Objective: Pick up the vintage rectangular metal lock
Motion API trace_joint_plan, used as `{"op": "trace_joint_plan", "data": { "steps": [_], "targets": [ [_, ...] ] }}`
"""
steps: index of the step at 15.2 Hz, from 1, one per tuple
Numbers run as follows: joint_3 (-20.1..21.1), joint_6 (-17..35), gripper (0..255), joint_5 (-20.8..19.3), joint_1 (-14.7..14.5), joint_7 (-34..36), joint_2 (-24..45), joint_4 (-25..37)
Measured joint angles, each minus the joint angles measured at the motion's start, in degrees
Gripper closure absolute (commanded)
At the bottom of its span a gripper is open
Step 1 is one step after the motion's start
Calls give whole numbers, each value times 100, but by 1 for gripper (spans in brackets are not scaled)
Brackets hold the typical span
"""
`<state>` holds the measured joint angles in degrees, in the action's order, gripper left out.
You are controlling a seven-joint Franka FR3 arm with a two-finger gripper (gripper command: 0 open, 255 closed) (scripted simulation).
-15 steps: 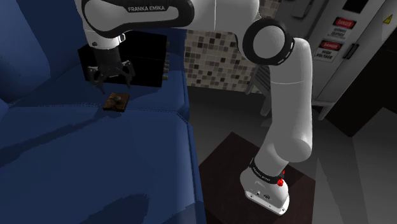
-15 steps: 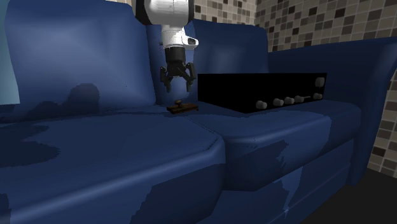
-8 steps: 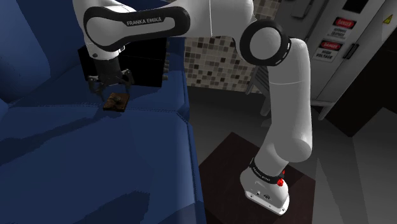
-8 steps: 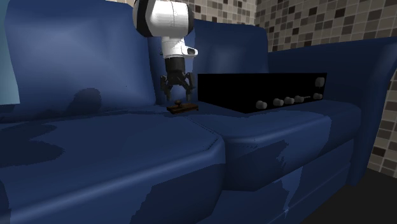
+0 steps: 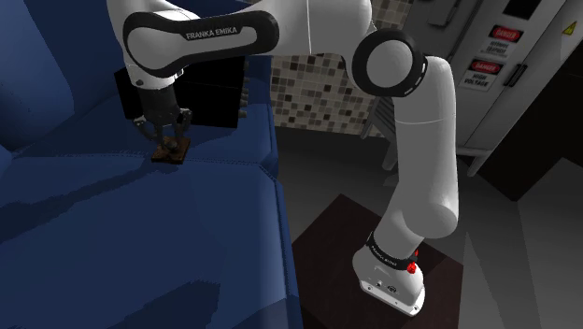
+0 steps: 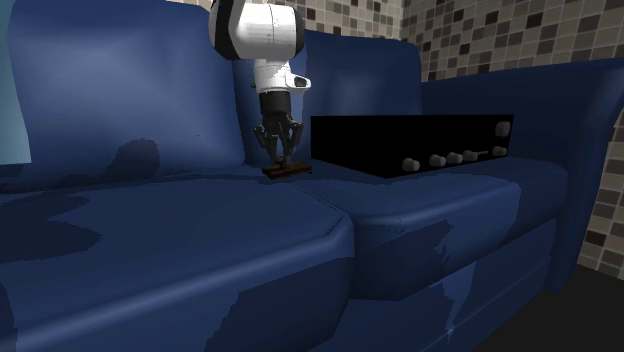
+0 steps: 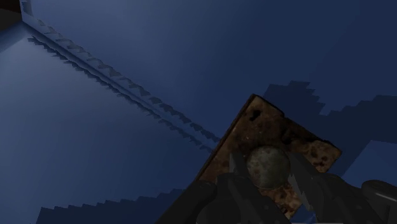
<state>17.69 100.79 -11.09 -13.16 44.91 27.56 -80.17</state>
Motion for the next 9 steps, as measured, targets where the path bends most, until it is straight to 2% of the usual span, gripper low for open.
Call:
{"op": "trace_joint_plan", "data": {
  "steps": [4, 9],
  "targets": [
    [2, -33, 255, 4, -1, -4, -8, 24],
    [10, -338, 255, 19, -18, -38, -31, 310]
  ]
}}
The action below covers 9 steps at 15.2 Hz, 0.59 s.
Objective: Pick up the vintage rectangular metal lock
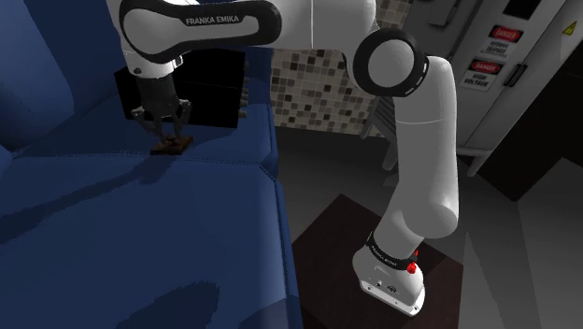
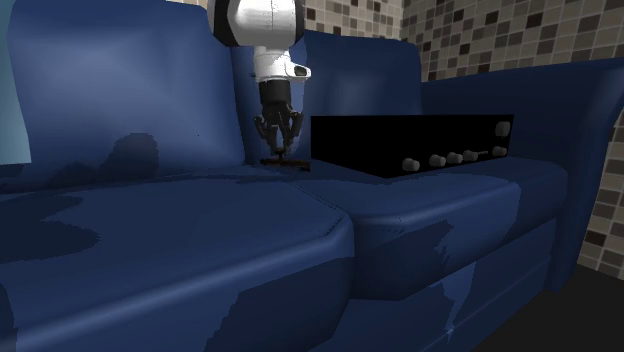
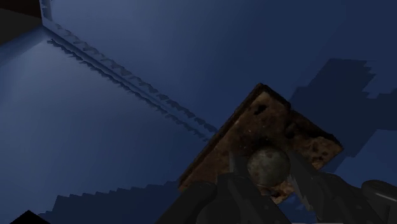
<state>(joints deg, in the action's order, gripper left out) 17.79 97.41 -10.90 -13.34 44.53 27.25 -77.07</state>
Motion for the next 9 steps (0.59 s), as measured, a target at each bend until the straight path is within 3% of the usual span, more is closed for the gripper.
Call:
{"op": "trace_joint_plan", "data": {
  "steps": [9],
  "targets": [
    [9, -736, 255, -2, -81, -59, 57, 800]
  ]
}}
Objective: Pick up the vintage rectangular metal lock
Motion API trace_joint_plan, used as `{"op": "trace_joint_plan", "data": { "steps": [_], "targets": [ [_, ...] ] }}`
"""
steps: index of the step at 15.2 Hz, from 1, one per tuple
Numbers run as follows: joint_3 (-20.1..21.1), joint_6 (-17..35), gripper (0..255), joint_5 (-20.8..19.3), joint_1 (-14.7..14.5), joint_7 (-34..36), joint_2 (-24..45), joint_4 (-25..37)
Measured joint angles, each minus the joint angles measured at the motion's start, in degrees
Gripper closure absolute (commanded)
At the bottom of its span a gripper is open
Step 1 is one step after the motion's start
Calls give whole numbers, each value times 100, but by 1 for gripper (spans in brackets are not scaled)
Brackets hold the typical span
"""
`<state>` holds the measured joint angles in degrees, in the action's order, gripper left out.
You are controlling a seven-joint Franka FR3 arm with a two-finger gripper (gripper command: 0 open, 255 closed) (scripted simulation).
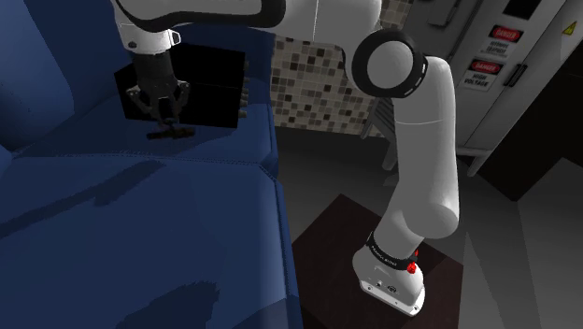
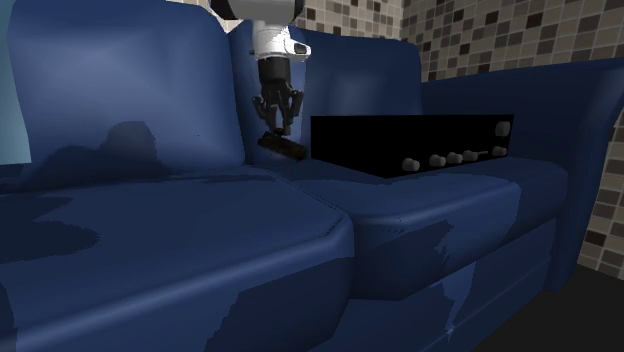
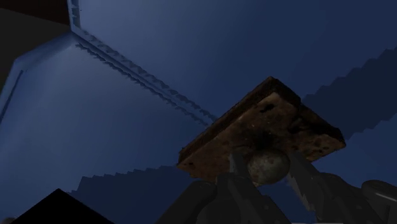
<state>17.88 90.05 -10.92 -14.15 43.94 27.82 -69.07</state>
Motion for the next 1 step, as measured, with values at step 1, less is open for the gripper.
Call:
{"op": "trace_joint_plan", "data": {
  "steps": [1],
  "targets": [
    [-1, -52, 255, -2, -6, -6, 10, 63]
  ]
}}
